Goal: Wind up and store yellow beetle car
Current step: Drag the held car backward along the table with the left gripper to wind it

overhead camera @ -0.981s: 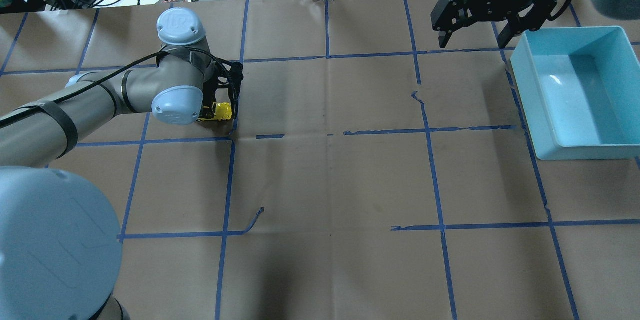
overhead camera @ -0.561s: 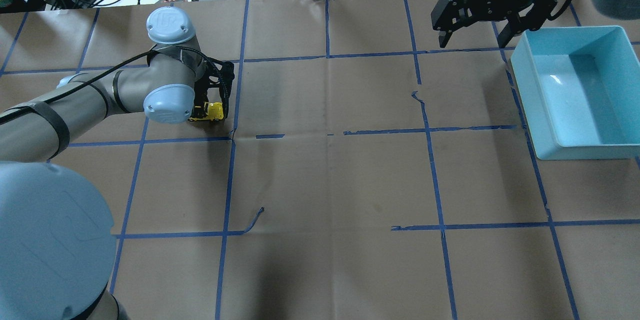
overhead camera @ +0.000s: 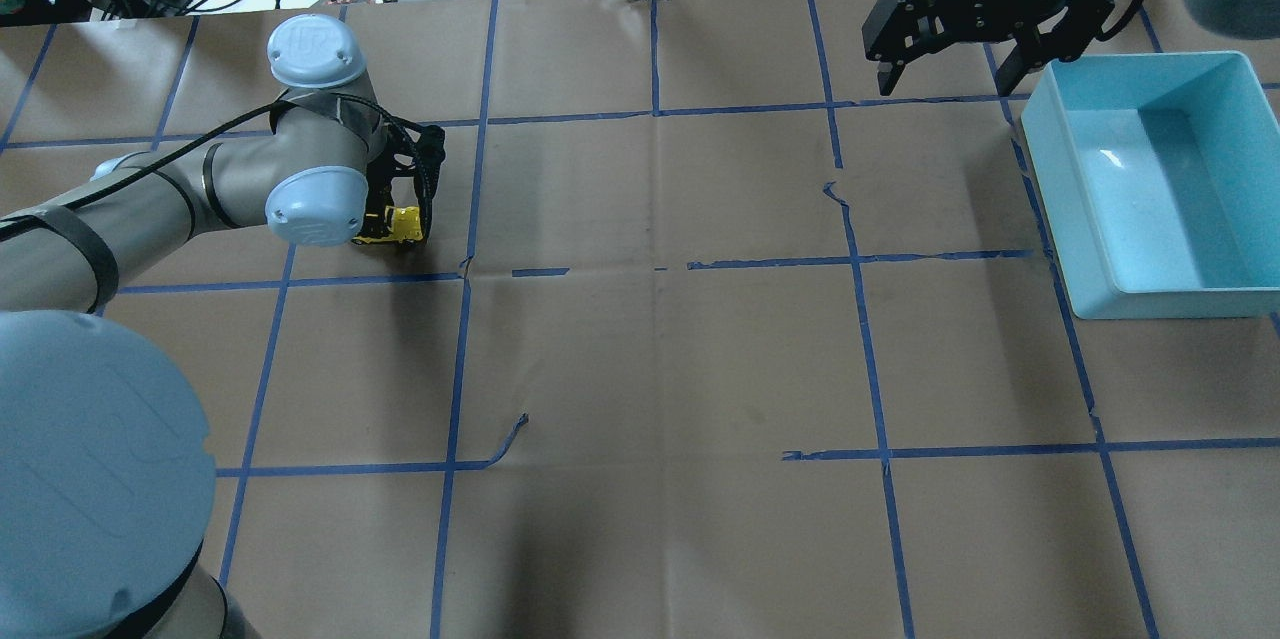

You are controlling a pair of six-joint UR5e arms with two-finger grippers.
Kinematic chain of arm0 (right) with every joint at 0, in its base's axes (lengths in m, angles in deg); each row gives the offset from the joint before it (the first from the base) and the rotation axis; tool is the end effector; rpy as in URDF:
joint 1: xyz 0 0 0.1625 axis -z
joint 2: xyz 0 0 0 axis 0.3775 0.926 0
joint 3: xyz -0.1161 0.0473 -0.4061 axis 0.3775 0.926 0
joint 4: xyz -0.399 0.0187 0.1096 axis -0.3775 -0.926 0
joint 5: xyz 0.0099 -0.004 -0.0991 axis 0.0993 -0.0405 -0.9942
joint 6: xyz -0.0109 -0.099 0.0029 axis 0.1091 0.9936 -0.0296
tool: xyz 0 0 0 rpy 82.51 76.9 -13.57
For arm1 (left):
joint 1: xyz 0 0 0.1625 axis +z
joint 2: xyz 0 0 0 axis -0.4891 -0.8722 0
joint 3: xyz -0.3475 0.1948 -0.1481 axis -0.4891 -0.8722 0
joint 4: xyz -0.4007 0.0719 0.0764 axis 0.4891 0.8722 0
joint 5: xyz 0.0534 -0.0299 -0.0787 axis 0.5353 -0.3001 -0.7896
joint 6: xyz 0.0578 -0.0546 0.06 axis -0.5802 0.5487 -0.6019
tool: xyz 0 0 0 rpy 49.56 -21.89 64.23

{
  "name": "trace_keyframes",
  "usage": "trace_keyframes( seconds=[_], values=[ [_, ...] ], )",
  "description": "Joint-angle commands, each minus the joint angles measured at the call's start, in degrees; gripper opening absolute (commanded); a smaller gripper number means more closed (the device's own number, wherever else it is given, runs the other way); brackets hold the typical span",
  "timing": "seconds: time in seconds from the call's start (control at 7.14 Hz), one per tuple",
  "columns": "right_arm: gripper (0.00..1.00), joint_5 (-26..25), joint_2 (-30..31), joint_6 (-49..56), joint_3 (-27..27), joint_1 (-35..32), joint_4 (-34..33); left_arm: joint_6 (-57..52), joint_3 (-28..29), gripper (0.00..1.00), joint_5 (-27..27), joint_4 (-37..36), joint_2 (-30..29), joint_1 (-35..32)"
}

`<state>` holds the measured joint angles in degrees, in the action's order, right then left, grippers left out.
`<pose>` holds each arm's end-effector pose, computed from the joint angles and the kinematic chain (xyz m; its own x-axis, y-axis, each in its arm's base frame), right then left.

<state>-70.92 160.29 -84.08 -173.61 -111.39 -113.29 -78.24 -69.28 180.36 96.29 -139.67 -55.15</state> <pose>0.1316 -0.5186 0.5144 -0.9980 0.0302 -0.0549 0.0338 0.9973 -0.0655 -0.0535 -0.6196 0.1873 0.0303 0.9994 -0.0191 0.9784 -0.0257 0.2049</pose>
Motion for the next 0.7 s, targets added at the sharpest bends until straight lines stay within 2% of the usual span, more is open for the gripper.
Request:
trace_keyframes(
  seconds=[0.0, 0.56],
  values=[
    [1.0, 0.0, 0.0, 0.0, 0.0, 0.0, 0.0, -2.0, -0.2, 0.3, 0.1, 0.0, -0.3, 2.0],
    [1.0, 0.0, 0.0, 0.0, 0.0, 0.0, 0.0, -4.9, -0.1, 0.32, 1.2, -0.3, -0.3, 4.8]
  ],
)
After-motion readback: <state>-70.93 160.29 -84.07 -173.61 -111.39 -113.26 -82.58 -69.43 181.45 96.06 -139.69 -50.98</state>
